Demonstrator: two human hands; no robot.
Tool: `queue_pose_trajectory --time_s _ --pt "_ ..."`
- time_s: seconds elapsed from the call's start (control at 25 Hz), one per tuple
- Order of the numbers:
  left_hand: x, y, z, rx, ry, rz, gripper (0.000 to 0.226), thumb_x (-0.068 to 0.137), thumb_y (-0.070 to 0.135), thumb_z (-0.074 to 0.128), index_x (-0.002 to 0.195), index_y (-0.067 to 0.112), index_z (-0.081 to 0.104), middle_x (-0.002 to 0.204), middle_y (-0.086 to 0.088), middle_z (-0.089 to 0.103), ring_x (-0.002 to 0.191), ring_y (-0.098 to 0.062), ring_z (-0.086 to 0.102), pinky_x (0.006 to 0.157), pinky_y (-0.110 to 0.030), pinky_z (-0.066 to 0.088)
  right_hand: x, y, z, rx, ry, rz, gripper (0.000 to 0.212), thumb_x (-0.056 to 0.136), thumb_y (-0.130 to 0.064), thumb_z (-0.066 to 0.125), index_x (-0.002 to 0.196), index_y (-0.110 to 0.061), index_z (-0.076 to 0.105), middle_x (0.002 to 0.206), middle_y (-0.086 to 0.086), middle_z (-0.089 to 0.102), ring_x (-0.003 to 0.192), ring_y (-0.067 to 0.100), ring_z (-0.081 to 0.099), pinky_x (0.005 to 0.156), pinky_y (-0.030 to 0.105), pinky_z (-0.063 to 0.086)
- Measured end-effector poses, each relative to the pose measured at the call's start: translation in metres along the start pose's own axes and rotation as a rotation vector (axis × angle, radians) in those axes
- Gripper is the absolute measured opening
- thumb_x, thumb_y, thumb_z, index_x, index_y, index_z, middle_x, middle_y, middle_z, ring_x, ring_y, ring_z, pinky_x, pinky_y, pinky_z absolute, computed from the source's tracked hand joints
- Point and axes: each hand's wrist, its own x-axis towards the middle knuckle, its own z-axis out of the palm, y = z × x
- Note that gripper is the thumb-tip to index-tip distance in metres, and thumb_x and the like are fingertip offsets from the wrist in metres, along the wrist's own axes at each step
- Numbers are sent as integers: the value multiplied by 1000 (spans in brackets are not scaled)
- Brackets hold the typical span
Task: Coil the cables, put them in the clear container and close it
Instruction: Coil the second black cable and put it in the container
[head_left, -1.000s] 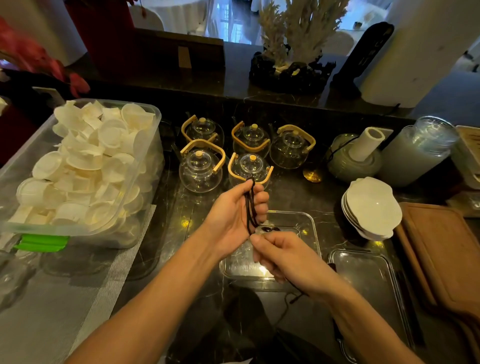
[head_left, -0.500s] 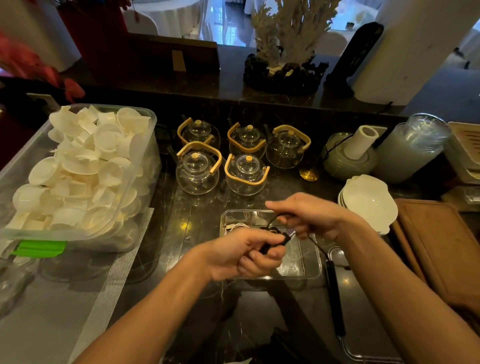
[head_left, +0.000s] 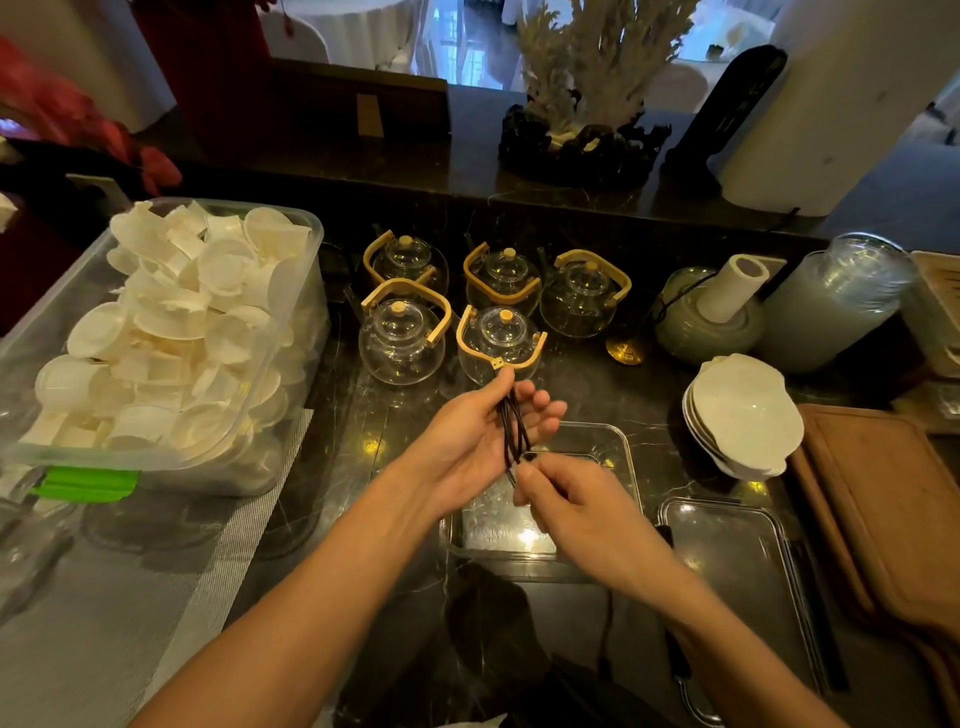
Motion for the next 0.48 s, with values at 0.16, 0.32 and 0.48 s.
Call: queue_pose_trajectory --time_s 0.16,0.32,0.48 --pt "-2 -2 4 -178 -133 -60 37 107 32 40 106 2 63 56 8 45 43 -2 43 42 -15 38 6 28 5 313 -156 224 61 98 -66 47 59 -21 62 51 1 51 45 14 52 58 35 51" --pt "-8 -7 -3 -273 -299 -216 34 109 31 36 87 11 51 51 10 25 38 -5 16 39 -22 12 12 48 1 893 -324 271 38 92 -58 66 78 -23 63 66 -4 37 50 8 30 46 22 35" --pt "-10 -13 -11 -157 -375 -290 40 107 32 35 75 13 49 47 8 28 34 -5 20 35 -18 9 18 52 -7 1092 -258 170 34 94 -34 71 118 -11 67 65 -2 36 44 3 25 38 16 20"
